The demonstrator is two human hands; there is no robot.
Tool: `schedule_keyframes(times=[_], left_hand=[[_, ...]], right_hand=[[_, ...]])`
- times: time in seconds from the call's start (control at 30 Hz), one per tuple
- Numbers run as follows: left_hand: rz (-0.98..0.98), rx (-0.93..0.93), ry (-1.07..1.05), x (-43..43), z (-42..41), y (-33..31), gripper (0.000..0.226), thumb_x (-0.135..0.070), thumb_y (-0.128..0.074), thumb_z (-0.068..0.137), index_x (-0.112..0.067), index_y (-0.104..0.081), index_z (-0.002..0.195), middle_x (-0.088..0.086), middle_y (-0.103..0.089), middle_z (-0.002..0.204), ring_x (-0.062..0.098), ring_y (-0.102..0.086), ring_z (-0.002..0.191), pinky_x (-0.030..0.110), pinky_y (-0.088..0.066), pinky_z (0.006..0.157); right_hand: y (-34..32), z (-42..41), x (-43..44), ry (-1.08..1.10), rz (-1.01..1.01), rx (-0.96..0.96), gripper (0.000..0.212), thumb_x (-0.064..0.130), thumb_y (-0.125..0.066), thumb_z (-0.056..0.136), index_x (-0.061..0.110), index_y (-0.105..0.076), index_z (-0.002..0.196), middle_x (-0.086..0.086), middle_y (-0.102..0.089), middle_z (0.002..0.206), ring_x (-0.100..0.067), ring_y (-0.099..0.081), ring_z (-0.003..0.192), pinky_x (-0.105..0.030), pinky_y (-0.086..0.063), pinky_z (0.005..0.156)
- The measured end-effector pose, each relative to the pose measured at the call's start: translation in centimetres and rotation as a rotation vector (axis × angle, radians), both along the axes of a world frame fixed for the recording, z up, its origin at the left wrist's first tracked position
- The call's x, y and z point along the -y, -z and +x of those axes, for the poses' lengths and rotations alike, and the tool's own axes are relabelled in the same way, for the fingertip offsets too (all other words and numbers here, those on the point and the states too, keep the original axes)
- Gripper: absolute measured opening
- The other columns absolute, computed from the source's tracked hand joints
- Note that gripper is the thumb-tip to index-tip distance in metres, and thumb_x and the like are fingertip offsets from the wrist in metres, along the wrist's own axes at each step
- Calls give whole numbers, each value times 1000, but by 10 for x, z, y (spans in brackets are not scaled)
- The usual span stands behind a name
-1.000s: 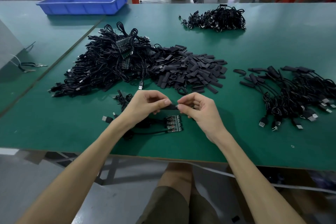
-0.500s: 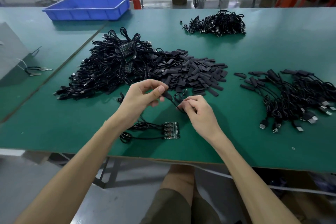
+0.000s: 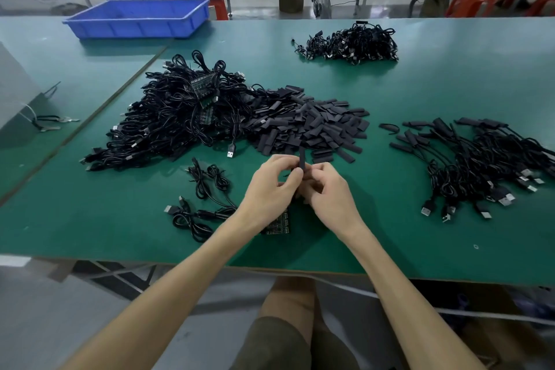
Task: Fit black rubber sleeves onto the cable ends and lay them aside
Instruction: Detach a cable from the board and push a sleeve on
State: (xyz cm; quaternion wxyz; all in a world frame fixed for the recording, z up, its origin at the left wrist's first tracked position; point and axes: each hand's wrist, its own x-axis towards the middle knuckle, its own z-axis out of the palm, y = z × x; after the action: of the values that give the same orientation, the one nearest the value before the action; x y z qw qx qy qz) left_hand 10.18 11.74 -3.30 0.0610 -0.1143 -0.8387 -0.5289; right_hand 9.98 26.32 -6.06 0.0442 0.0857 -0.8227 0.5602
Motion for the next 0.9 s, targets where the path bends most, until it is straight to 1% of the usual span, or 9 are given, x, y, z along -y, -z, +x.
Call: schedule_keyframes(times=[0.1,0.2,0.3,0.37,0.43,0.57,0.67,0.8,0.9], left_hand=[[88,-10,-65,-2,1,-2,19,-14,-52,105,-13,-71,110,-3,-73,108,10,-72,87,21,-58,69],[66,-97,-46,-3,1,-9,20,-16,-47,108,-15,-67,108,-7,-76,95,7,-72,88,25,-58,78],[83,-154,-49,-6,-4,-30,19,-15,-42,109,-14,-62,109,-4,-74,88,12,-72,82,30,-58,77],[174,-188,-16,-8,-8,-49,19,-13,-41,110,-12,-60,108,1,-73,82,23,-70,70,35,-57,69],[355,-152,39,-15,-12,-68,21,-12,-40,110,-7,-60,111,3,-69,77,25,-65,59,36,-54,60],[787,74,154,-39,-27,-99,24,-12,-38,111,-2,-59,119,-1,-58,73,11,-46,52,24,-36,52],[1068,326,245,-58,-39,-115,24,-8,-36,110,0,-57,117,0,-52,71,6,-38,46,17,-29,42],[1396,702,245,-87,-51,-114,27,-7,-28,111,0,-53,106,-2,-42,67,4,-34,36,15,-25,34],[1637,846,168,-106,-57,-105,35,4,-18,106,-6,-49,93,-2,-36,71,7,-32,31,19,-22,31]], right_hand=[[-2,1,0,-12,-86,48,17,10,-72,97,27,-72,93,-4,-68,102,-10,-73,70,-23,-52,66],[-2,2,-1,-6,-157,72,14,9,-69,98,21,-74,101,6,-78,92,-16,-73,65,-17,-48,60],[-2,2,-2,38,-243,67,12,7,-65,100,15,-74,100,-3,-77,85,-20,-71,63,-16,-46,59],[-1,0,-3,103,-324,74,11,5,-62,101,10,-72,101,-7,-74,81,-18,-66,61,-19,-44,58],[-1,-2,-3,157,-338,80,11,4,-60,101,8,-70,100,-8,-73,80,-14,-63,59,-19,-44,58],[1,-2,-3,134,-265,74,14,5,-60,101,12,-71,96,-3,-74,77,-10,-66,60,-15,-44,56],[2,0,-3,100,-242,74,12,4,-58,102,5,-70,99,-3,-72,77,-9,-65,62,-16,-45,58],[1,5,-4,13,-211,56,10,4,-59,102,6,-67,98,-8,-70,79,-14,-65,66,-19,-45,65],[6,6,-5,-6,-171,138,15,0,-55,101,-5,-63,112,-7,-65,80,-2,-60,64,-15,-42,61]])
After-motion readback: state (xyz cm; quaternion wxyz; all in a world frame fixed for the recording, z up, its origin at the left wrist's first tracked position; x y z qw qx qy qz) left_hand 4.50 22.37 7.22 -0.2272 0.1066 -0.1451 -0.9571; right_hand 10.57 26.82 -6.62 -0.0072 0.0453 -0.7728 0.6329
